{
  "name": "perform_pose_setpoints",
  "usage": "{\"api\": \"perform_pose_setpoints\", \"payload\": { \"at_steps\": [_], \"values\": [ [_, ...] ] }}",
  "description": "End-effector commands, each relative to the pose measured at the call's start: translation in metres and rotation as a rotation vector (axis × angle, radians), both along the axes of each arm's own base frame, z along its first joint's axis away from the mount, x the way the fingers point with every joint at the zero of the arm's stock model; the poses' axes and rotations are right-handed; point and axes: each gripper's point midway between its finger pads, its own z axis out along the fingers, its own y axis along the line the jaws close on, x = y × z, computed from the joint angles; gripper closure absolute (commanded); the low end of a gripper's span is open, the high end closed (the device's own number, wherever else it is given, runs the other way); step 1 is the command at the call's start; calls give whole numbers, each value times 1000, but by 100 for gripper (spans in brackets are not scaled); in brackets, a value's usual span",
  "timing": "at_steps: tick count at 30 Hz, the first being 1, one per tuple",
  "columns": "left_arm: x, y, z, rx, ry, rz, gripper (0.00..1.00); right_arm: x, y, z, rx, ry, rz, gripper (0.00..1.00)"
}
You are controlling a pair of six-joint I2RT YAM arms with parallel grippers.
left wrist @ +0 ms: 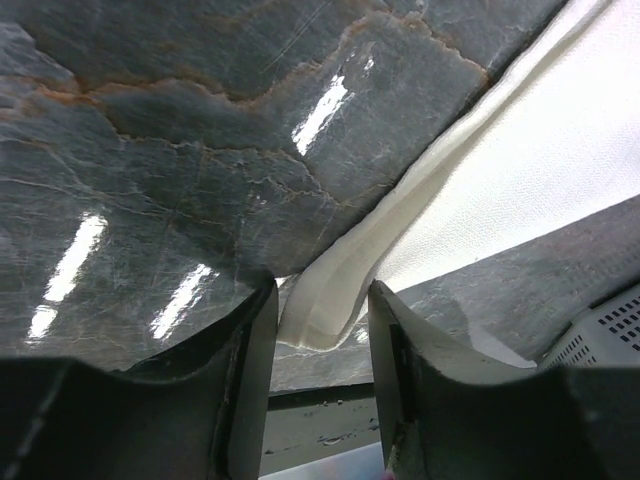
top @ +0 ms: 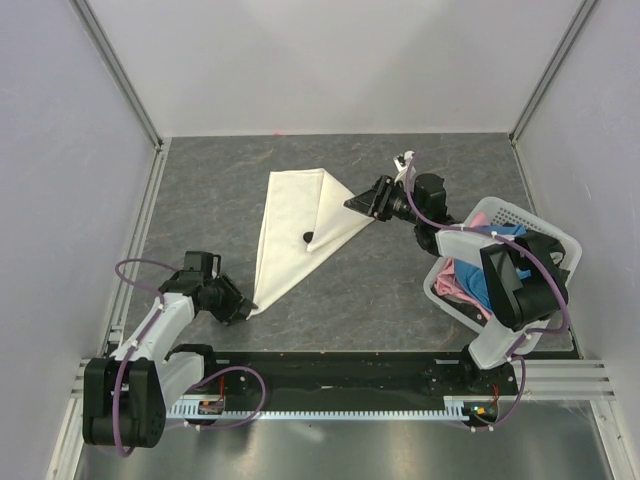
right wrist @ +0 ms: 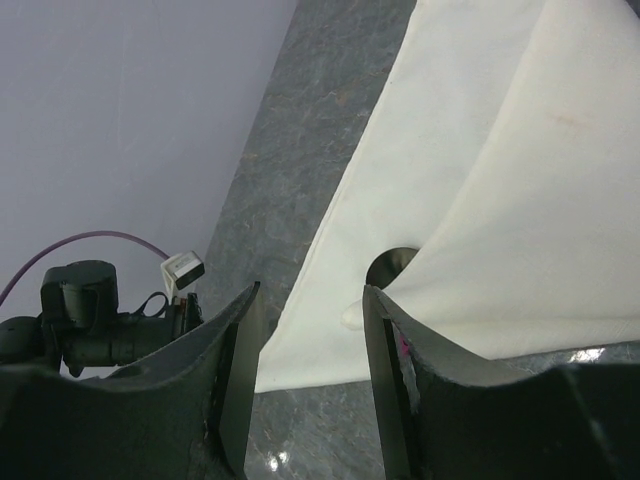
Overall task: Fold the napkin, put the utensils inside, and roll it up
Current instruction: Fold the napkin
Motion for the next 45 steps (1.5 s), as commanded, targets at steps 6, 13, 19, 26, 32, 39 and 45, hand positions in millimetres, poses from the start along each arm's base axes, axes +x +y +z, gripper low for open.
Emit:
{"api": "perform_pose_setpoints", "payload": {
  "at_steps": [6,13,19,26,32,39,45],
  "values": [
    [5,4,3,12,-1,59,64,4,-1,-2,39,-16,20,48],
    [18,1,11,-2,-89,34,89,3,-1,-10,32,-2,20,48],
    [43,-2,34,6,-239,-52,98,2,-3,-15,29,10,17,48],
    [76,-15,70,-20,-370,-235,98,5,-5,-15,28,8,13,48],
    [78,-27,76,-83,-328,-306,98,6,-6,-17,9,11,13,48],
    [33,-20,61,-79,-129,-269,35,-21,11,-20,-174,-87,108,48],
    [60,32,101,146,-305,-132,0,-76,64,-18,-409,-296,271,46]
  ]
}}
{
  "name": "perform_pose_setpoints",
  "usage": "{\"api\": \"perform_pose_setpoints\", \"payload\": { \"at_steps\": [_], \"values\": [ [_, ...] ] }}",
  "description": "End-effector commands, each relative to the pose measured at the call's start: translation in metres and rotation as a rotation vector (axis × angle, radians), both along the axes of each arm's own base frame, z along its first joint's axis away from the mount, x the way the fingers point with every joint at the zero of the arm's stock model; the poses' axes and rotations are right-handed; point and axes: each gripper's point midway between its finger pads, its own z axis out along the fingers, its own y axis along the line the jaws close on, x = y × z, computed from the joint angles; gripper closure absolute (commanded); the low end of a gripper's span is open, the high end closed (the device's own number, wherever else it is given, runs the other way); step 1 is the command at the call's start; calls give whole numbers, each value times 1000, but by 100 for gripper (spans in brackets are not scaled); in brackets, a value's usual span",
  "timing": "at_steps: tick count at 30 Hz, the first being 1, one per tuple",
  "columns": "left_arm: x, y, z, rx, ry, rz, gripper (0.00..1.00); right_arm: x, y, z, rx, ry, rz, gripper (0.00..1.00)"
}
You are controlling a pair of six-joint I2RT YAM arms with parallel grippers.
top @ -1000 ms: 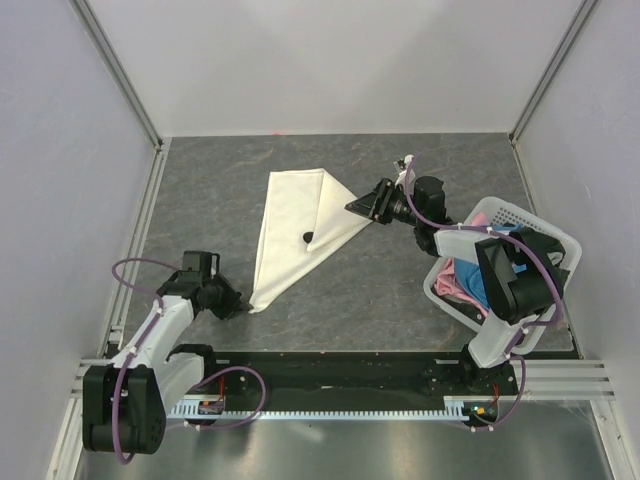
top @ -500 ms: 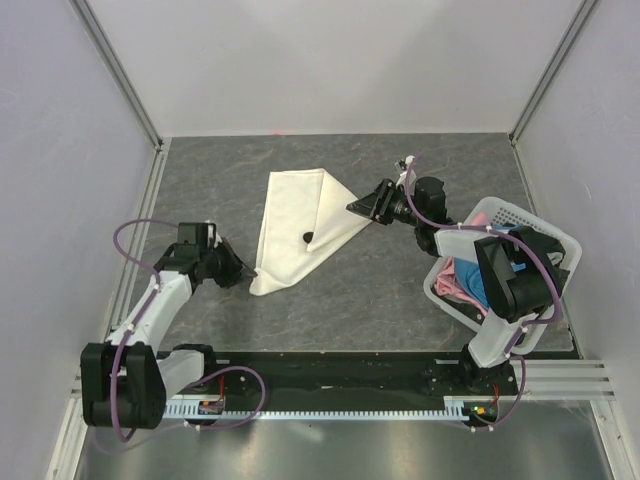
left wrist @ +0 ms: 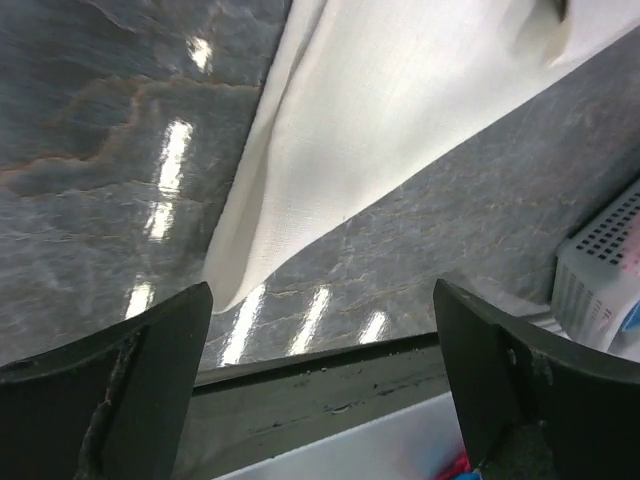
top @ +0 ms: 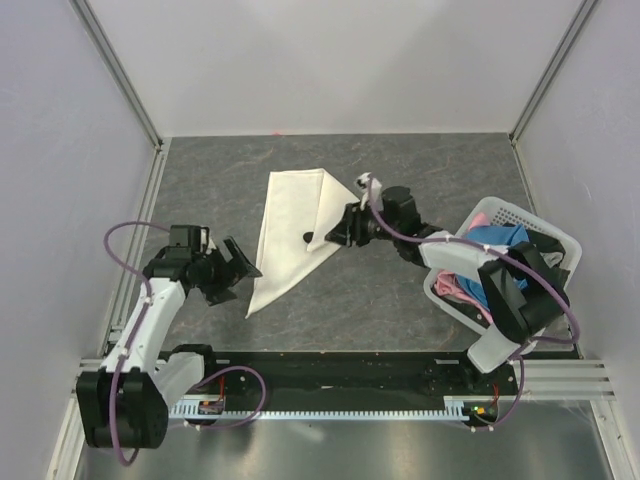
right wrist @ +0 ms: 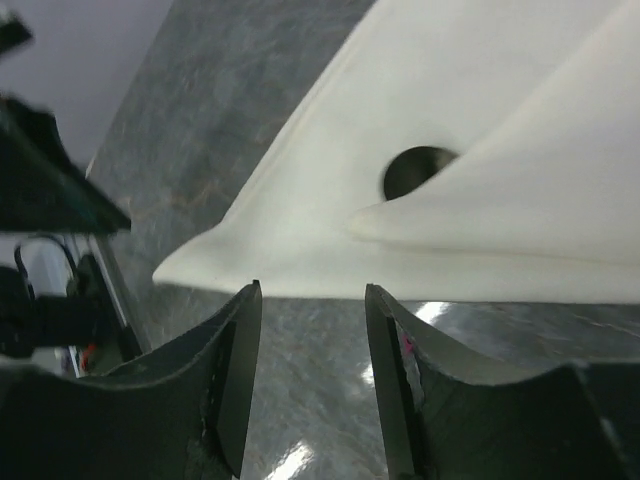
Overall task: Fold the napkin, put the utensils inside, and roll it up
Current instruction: Fold the napkin
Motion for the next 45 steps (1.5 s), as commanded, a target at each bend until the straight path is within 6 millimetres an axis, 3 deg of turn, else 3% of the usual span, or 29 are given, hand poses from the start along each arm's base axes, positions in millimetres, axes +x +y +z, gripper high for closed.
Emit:
{"api": "perform_pose_setpoints", "payload": {
  "at_steps": [1,2,4,5,6,7,8,11,13,15,16,20,26,31,39,41,45],
  "values": [
    [30,46,38,144,-170,97,0,-36,39,24,-141,-263,171,45],
    [38,55,41,154,-184,114,0,-52,53,24,-136,-284,223,45],
    [61,86,59,183,-272,173,0,-62,69,24,-170,-351,258,44],
    [69,96,62,188,-288,189,0,-83,87,20,-183,-372,316,44],
    [79,116,73,208,-327,237,0,-90,94,16,-208,-390,339,43],
    [86,127,80,230,-355,251,0,-95,104,20,-219,-425,355,43],
    [90,132,84,235,-362,261,0,-113,119,12,-240,-453,415,43],
    [107,134,95,210,-435,265,0,-138,147,7,-272,-514,492,41],
    [107,141,86,241,-431,280,0,-146,161,7,-299,-552,531,38],
    [106,146,77,272,-410,273,0,-161,172,-9,-359,-572,586,37],
    [106,147,75,271,-402,263,0,-163,180,-7,-363,-592,590,36],
    [106,141,80,245,-431,244,0,-183,200,-37,-436,-640,655,35],
    [104,139,89,250,-464,233,0,-188,213,-63,-553,-742,667,35],
    [104,135,90,230,-474,224,0,-178,215,-59,-592,-826,606,35],
    [106,128,92,192,-488,209,0,-180,217,-41,-559,-922,587,35],
    [107,126,90,180,-490,207,0,-178,219,-53,-588,-917,606,35],
    [108,123,90,152,-490,199,0,-178,228,-60,-580,-929,622,36]
  ]
}}
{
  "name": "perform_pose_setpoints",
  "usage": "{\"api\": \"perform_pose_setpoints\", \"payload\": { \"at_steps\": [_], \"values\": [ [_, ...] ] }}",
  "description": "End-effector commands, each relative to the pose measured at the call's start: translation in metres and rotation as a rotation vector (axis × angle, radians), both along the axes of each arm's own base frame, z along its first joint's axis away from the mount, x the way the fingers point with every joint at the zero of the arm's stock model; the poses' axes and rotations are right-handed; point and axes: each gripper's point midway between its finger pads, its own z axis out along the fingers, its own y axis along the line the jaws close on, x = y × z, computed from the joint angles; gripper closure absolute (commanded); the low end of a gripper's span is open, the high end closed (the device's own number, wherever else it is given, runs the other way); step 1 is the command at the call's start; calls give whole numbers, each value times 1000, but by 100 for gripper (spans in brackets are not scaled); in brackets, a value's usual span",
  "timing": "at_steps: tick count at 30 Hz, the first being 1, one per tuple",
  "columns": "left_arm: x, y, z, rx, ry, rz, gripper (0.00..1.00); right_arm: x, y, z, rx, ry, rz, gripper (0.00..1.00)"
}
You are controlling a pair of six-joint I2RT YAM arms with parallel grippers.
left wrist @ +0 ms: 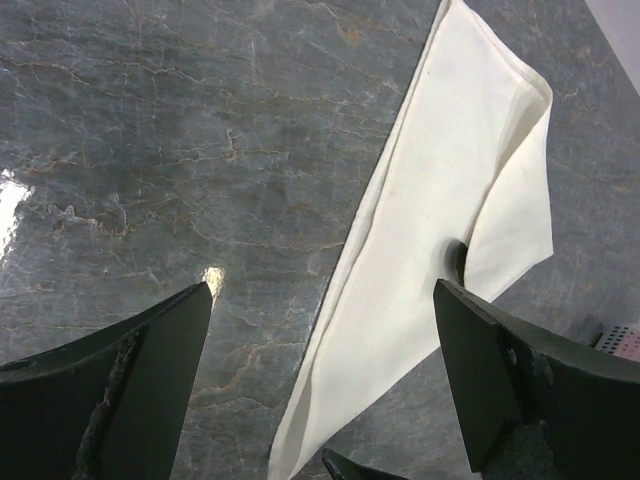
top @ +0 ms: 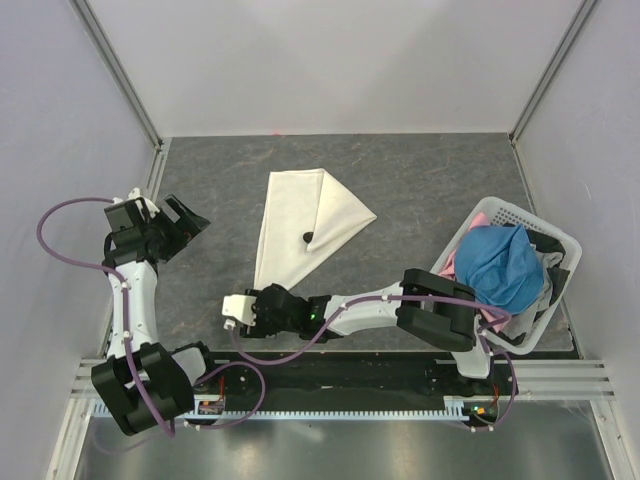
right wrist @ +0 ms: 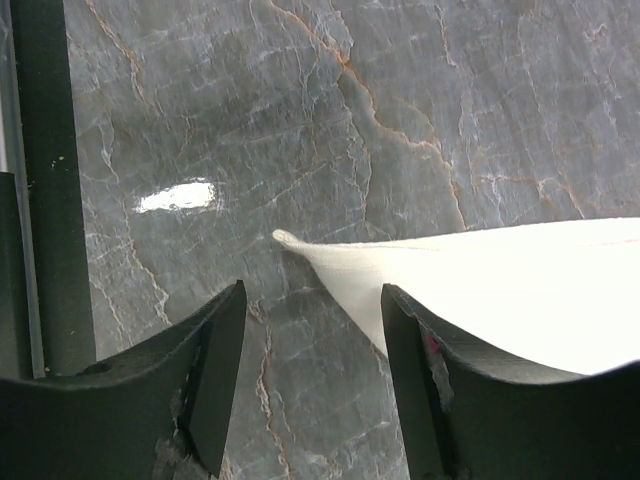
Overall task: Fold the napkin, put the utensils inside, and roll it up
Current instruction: Fold the napkin
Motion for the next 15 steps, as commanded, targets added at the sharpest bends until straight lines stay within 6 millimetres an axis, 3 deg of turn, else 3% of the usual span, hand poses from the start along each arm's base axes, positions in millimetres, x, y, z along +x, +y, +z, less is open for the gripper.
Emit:
{"api": "perform_pose_setpoints", "payload": {
  "at_steps": [1,15],
  "values": [
    [6,-4,7,-11,-52,-42,0,4,20,10,48,-54,22,35],
    [7,-4,7,-25,-55,-43,0,18,27,-11,50,-10,41,38]
  ]
}}
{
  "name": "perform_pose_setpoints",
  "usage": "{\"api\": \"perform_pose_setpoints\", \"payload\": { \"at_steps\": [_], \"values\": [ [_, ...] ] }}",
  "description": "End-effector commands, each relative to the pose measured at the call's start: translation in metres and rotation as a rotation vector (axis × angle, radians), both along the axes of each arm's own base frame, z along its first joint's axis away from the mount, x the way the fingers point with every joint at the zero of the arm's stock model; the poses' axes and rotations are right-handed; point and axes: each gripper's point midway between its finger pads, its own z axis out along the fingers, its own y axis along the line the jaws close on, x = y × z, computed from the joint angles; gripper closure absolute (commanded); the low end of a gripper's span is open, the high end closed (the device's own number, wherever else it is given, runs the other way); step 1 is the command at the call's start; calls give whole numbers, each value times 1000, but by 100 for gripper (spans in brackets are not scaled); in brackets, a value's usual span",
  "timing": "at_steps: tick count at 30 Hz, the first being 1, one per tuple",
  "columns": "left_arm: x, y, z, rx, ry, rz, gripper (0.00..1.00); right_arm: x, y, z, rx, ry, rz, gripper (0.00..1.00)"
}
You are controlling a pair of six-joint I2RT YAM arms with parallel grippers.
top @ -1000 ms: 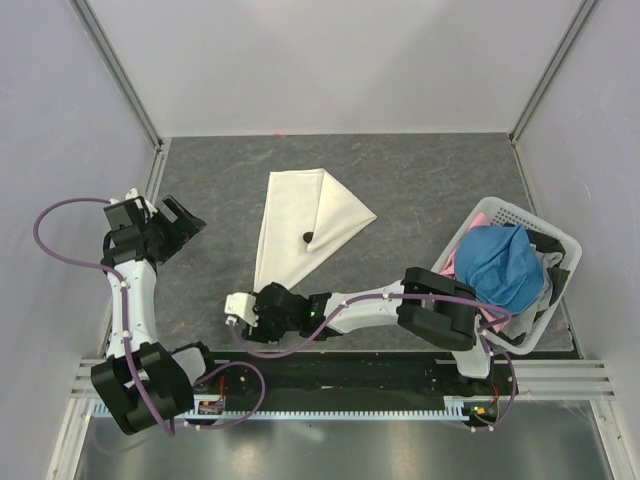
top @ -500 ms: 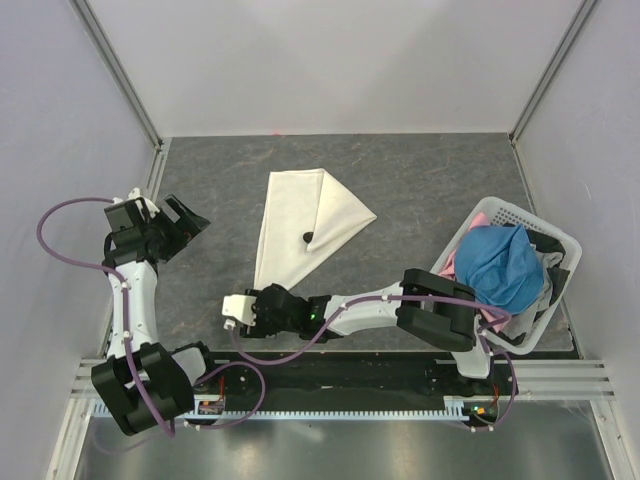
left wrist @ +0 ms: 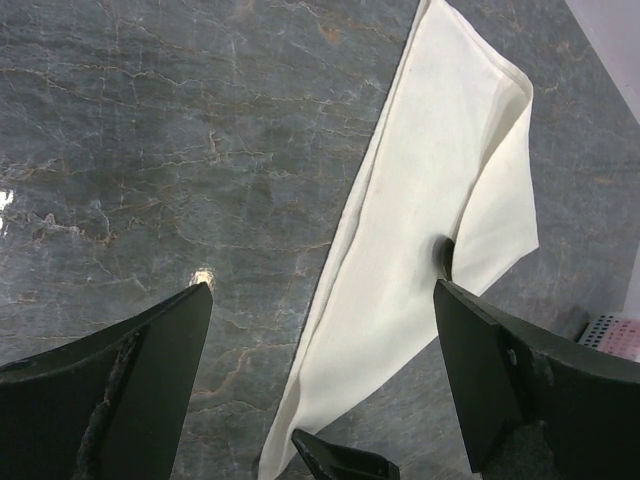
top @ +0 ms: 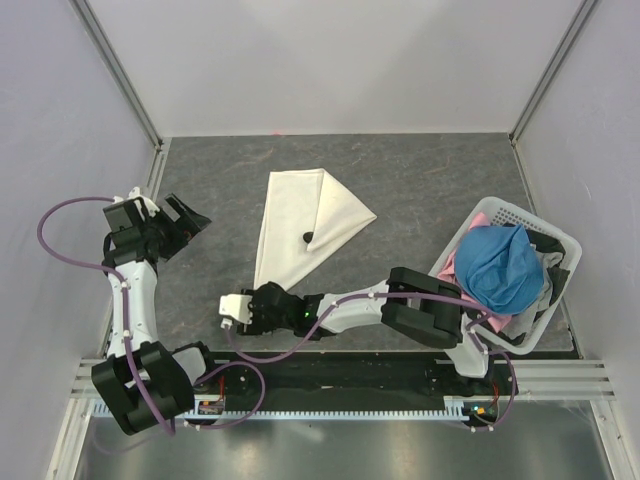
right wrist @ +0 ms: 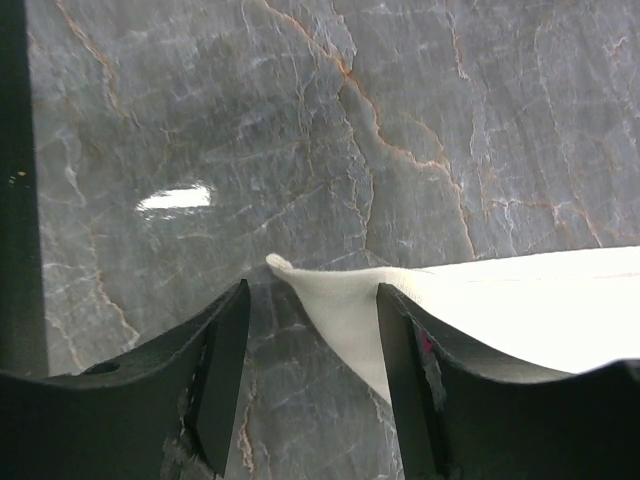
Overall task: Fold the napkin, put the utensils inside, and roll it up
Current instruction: Fold the napkin
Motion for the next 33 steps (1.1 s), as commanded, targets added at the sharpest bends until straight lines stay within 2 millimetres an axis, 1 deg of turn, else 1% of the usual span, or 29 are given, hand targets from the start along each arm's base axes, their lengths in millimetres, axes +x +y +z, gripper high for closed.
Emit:
{"api": "perform_pose_setpoints", "payload": {
  "at_steps": [1,6,9,10,13,15,16,18,21,23,27,29,30,31,33],
  "values": [
    [5,0,4,-3,-35,-17,0,7,13,5,50,9,15,39],
    [5,-1,4,-12,-37,-23,0,7,13,-5,34,25,18,42],
    [6,-2,4,-18,-39,-24,0,6,10,-11,19,35,19,50],
    [6,-2,4,-20,-38,-26,0,5,11,-11,20,37,21,55],
    [6,-2,3,-26,-39,-25,0,7,7,-14,13,40,11,63],
    [6,-3,4,-32,-40,-29,0,6,6,-15,11,41,9,65],
    [6,-3,3,-34,-38,-32,0,6,6,-17,6,42,6,68],
    [6,-3,2,-40,-37,-32,0,6,5,-19,2,45,6,70],
    [7,-4,1,-47,-34,-34,0,6,5,-18,12,50,0,75],
    [7,-4,1,-46,-35,-34,0,6,6,-18,27,59,-6,81],
    [7,-4,0,-53,-33,-34,0,6,10,-11,81,108,-21,88],
    [7,-3,0,-53,-33,-33,0,14,10,-4,127,128,-53,95],
    [7,-2,-1,-55,-30,-29,0,9,14,4,165,183,-39,97],
    [7,-3,-2,-59,-29,-30,0,18,14,11,202,199,-58,100],
    [7,-3,-2,-64,-29,-29,0,19,14,24,259,269,-64,100]
  ]
}}
